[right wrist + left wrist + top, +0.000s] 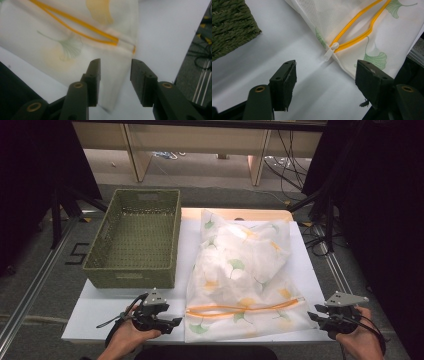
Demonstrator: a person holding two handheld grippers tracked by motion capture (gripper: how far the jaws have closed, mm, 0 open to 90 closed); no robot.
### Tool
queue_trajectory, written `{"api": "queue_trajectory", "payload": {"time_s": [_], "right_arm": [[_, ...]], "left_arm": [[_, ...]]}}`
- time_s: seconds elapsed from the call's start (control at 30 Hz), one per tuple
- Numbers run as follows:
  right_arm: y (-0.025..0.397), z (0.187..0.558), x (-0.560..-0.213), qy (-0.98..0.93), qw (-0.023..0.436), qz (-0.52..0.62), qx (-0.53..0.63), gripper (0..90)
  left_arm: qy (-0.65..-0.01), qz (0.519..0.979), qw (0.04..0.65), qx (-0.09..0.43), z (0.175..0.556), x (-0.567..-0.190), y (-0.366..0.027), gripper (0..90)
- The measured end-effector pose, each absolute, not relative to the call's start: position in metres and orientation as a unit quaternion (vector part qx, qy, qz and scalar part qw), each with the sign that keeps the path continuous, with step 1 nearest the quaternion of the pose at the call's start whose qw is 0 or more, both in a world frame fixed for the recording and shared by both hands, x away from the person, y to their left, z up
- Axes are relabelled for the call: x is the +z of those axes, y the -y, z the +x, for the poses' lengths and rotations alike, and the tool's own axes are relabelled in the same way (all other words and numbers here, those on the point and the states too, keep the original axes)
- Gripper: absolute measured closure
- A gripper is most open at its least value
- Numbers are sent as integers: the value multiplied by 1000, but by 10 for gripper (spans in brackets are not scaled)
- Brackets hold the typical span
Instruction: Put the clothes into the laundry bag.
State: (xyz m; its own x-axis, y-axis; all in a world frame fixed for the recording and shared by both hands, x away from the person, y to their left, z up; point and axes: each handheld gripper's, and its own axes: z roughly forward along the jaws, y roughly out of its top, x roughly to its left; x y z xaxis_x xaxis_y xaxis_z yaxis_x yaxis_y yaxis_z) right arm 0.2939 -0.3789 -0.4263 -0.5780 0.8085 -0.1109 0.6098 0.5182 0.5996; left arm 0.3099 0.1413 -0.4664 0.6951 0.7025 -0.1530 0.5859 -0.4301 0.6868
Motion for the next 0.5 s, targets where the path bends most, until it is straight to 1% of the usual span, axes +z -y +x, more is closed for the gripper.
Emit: {"api": "queue_trajectory", "payload": {"time_s": [0.07,0.2,0.33,0.4,0.5], "right_arm": [[366,296,-424,-854,204,394,273,570],[331,298,-420,-866,209,349,290,507],[296,306,-419,-879,198,312,301,451],[276,312,-417,-889,198,274,310,437],[244,317,-419,-902,193,240,301,401]], "left_arm": [[-385,841,371,82,310,-466,-142,330],[-387,840,373,79,310,-466,-142,328],[-383,841,374,79,310,-465,-142,328],[-384,841,373,81,310,-465,-142,328],[-390,837,377,73,310,-466,-142,328]]}}
